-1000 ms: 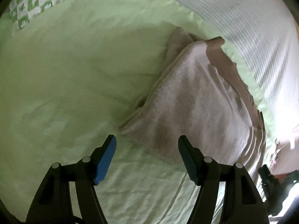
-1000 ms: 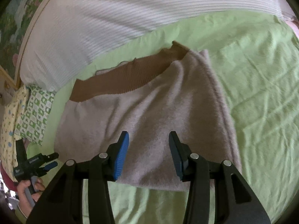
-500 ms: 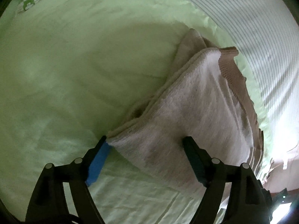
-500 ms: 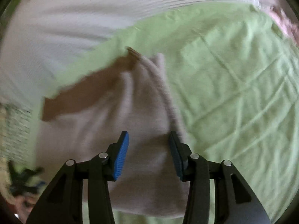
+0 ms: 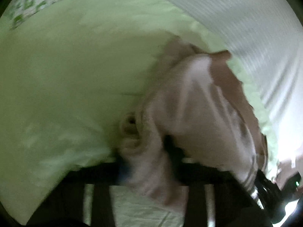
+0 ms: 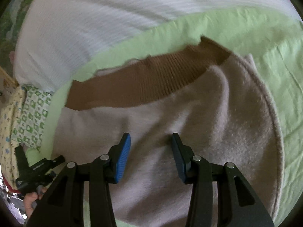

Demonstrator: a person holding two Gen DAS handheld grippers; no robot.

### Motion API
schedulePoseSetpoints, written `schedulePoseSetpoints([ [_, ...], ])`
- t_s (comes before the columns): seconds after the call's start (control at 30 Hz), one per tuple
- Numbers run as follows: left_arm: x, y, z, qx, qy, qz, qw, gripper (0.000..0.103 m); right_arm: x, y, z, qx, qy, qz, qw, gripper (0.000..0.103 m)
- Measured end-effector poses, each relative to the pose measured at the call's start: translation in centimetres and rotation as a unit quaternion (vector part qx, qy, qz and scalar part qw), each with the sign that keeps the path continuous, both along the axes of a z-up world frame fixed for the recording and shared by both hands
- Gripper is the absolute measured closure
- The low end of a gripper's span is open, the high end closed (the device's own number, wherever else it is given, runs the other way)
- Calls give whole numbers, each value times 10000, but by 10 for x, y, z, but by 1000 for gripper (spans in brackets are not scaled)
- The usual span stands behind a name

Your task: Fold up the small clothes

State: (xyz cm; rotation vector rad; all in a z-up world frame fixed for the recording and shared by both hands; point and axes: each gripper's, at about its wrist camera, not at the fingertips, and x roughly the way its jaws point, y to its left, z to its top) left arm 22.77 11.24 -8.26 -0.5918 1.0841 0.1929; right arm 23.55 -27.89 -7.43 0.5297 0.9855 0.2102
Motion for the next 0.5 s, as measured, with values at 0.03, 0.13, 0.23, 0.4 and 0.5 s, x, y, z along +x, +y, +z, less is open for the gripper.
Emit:
schedulePoseSetpoints([
  [0.03,2,-5,4,145,-16,-91,9999,84,1,-1,-6,27,78,5,10000,57],
  [0.13,7,-20,23,359,-298,-437,9980,87,2,-2,-12,74,129,6,9999,57],
  [0.23,11,-38,51,382,-662,-738,9943,87,-2,-9,-8,251,93,-77,9996,57],
  [0.4,19,-102,106,234,-1348,-1658,9766,88,-17,-35,7,503,-162,-404,9978,57],
  [0.5,20,-161,129,203,-1690,-2430,9550,88,-26,-63,13,647,-227,-641,9956,57],
])
